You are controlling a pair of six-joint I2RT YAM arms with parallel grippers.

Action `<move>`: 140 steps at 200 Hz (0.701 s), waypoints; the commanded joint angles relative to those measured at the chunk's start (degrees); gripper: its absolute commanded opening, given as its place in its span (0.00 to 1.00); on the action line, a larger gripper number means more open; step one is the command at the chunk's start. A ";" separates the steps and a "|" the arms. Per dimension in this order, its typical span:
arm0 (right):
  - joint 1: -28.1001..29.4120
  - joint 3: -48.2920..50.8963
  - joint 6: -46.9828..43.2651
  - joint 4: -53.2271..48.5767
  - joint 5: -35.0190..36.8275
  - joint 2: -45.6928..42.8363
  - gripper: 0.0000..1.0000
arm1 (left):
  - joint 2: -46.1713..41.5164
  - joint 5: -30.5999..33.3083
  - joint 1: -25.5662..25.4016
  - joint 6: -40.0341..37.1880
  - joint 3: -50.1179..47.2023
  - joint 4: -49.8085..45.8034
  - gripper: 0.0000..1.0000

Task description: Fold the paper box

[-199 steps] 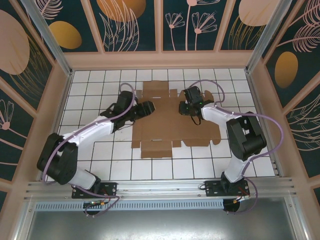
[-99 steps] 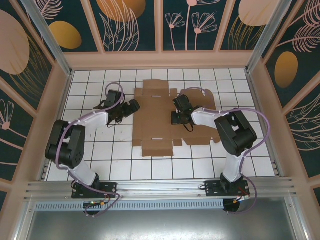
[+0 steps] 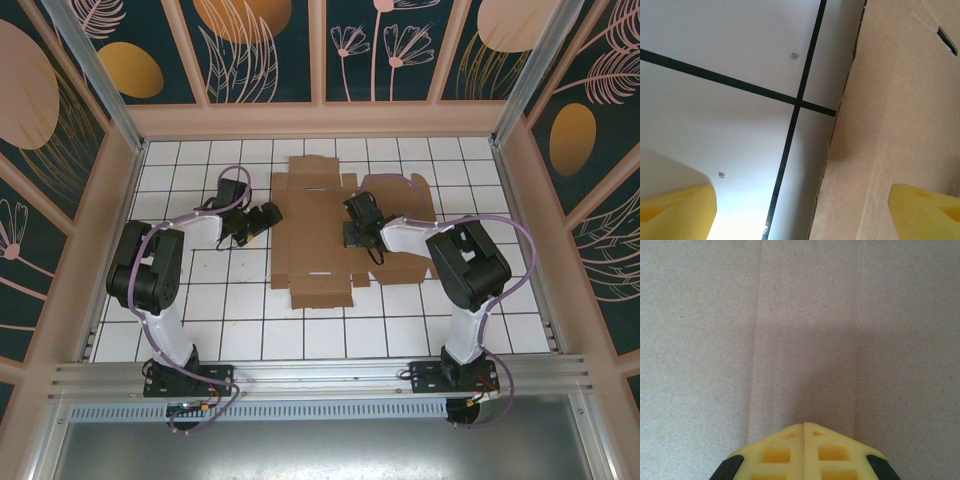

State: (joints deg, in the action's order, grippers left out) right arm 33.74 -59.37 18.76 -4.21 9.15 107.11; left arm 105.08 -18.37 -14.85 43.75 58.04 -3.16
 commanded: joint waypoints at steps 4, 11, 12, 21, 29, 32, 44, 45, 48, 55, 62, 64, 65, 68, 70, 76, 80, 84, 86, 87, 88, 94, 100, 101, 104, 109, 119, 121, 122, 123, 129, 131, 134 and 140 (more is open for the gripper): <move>-0.97 2.77 1.09 -4.12 1.46 3.19 0.04 | 4.06 -11.23 -1.39 2.30 -1.33 12.43 0.86; -0.96 2.91 1.23 -3.85 1.17 3.17 0.04 | 4.39 -12.69 -1.40 3.35 -1.64 14.07 0.85; -0.95 2.93 1.30 -3.78 1.11 3.14 0.04 | 4.46 -13.03 -1.36 3.53 -1.67 14.33 0.84; -0.97 3.03 1.34 -3.55 0.80 3.06 0.04 | 4.76 -15.28 -1.36 4.89 -1.90 16.54 0.82; -0.95 3.07 1.36 -3.52 0.67 3.08 0.04 | 4.79 -16.15 -1.33 5.62 -1.97 17.95 0.80; -1.00 3.08 1.36 -3.52 0.63 3.04 0.04 | 4.78 -16.20 -1.35 5.69 -1.97 18.04 0.79; -1.00 3.05 1.36 -3.39 0.47 3.04 0.04 | 4.77 -16.26 -1.41 5.11 -1.56 17.94 0.78; -1.02 3.04 1.36 -3.42 0.50 3.07 0.04 | 4.78 -16.26 -1.41 5.11 -1.50 17.89 0.78; -0.88 3.08 1.36 -3.33 0.44 3.10 0.04 | 4.79 -16.29 -1.41 4.91 -1.38 17.71 0.77; -0.86 3.04 1.36 -3.23 0.35 3.01 0.04 | 4.87 -16.42 -1.40 4.55 -1.14 17.45 0.76; -0.85 3.34 1.32 -2.79 0.05 2.79 0.04 | 5.09 -17.07 -1.39 4.46 -1.09 17.79 0.76; -0.80 3.49 1.29 -2.51 -0.08 2.70 0.04 | 5.12 -17.39 -1.36 4.56 -1.13 18.05 0.76; -0.83 3.57 1.28 -2.36 -0.18 2.64 0.04 | 5.13 -17.52 -1.34 4.62 -1.15 18.20 0.76; -0.86 3.75 1.28 -2.10 -0.40 2.51 0.04 | 5.15 -18.08 -1.40 4.81 -1.25 18.73 0.76; -0.86 3.90 1.28 -1.96 -0.50 2.45 0.04 | 5.18 -18.32 -1.34 5.00 -1.33 19.09 0.76; -0.84 4.10 1.43 -1.78 -0.61 2.21 0.04 | 5.21 -19.30 -1.38 5.48 -1.59 20.14 0.75; -0.86 4.23 1.45 -1.85 -0.56 2.15 0.04 | 5.22 -19.77 -1.33 5.85 -1.74 20.77 0.75; -0.85 4.33 1.53 -1.77 -0.54 2.15 0.04 | 5.21 -20.14 -1.38 6.09 -1.78 21.10 0.75; -0.86 4.33 1.54 -1.77 -0.56 2.14 0.04 | 5.22 -20.30 -1.38 6.15 -1.83 21.29 0.74; -0.82 4.38 1.54 -1.73 -0.59 2.14 0.04 | 5.18 -20.39 -1.35 6.21 -1.86 21.36 0.74; -0.84 4.37 1.54 -1.70 -0.65 2.09 0.04 | 5.16 -20.48 -1.38 6.24 -1.91 21.45 0.74; -0.86 4.51 1.54 -1.62 -0.79 2.10 0.04 | 4.73 -20.75 -1.39 6.43 -1.97 21.92 0.73; -0.85 4.55 1.49 -1.65 -0.84 2.02 0.04 | 4.27 -20.76 -1.34 6.43 -1.97 21.88 0.73; -0.86 4.54 1.52 -1.67 -0.86 2.04 0.04 | 4.22 -20.75 -1.33 6.39 -1.97 21.88 0.73; -0.81 4.60 1.51 -1.71 -0.88 2.03 0.04 | 3.90 -20.70 -1.39 6.31 -1.97 21.71 0.72; -0.83 4.60 1.54 -1.72 -0.84 2.03 0.04 | 3.50 -20.65 -1.40 6.12 -1.92 21.28 0.72; -0.78 4.54 1.58 -1.85 -0.88 1.89 0.04 | 2.46 -20.19 -1.33 5.40 -1.41 19.59 0.71; -0.78 4.53 1.57 -1.85 -0.89 1.95 0.04 | 2.31 -20.03 -1.37 5.19 -1.21 19.17 0.71; -0.78 4.58 1.56 -1.86 -0.89 1.91 0.04 | 2.14 -19.90 -1.34 5.11 -1.19 18.99 0.70; -0.78 4.55 1.55 -1.86 -0.89 1.89 0.04 | 2.06 -19.84 -1.38 5.03 -1.05 18.76 0.70; -0.69 4.53 1.55 -1.91 -0.88 1.77 0.04 | 1.40 -19.11 -1.32 4.28 -0.54 17.02 0.70; -0.69 4.53 1.54 -1.87 -0.86 1.72 0.04 | 1.22 -18.73 -1.32 3.99 -0.33 16.40 0.70; -0.62 4.63 1.54 -1.90 -0.86 1.70 0.04 | 1.01 -18.27 -1.40 3.55 -0.04 15.24 0.70; -0.50 4.70 1.54 -1.98 -0.88 1.69 0.04 | 0.68 -17.45 -1.37 2.69 0.69 13.16 0.71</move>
State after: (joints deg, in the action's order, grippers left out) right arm 33.34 -57.45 19.46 -0.21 8.97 106.87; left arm 109.08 -35.70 -15.77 48.75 56.58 14.41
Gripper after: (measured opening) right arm 0.053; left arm 0.706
